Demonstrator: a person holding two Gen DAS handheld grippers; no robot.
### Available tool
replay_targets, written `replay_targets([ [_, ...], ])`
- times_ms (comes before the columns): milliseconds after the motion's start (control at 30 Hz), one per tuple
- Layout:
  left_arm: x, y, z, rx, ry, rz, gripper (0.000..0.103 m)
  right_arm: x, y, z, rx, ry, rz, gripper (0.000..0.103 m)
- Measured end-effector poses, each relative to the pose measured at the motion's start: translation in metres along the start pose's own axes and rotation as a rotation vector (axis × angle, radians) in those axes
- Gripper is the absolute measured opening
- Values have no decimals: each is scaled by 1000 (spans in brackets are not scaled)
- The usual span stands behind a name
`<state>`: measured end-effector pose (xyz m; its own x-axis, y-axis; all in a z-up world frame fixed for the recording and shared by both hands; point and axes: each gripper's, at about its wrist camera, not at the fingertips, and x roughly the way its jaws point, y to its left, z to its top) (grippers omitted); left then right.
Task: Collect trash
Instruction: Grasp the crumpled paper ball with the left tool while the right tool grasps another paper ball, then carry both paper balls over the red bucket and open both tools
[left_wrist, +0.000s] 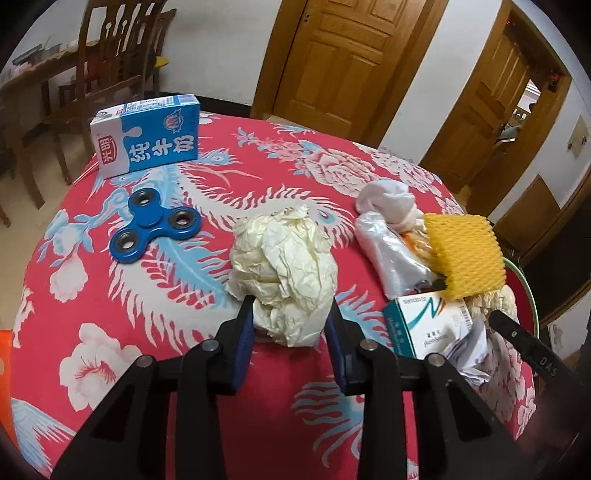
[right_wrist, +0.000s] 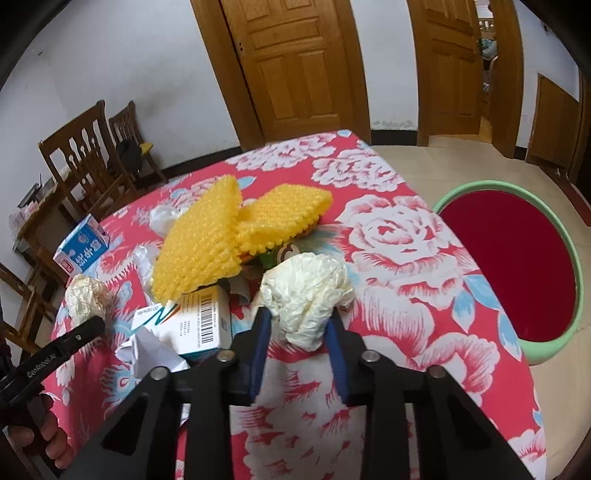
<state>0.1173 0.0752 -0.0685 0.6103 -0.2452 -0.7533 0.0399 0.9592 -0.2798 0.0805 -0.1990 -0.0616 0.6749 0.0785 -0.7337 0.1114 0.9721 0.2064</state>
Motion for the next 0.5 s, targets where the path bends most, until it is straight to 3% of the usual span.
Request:
replay_targets([
  [500, -57, -54, -8, 80, -55, -62, 35, -74, -28, -11, 18, -109, 63, 26],
])
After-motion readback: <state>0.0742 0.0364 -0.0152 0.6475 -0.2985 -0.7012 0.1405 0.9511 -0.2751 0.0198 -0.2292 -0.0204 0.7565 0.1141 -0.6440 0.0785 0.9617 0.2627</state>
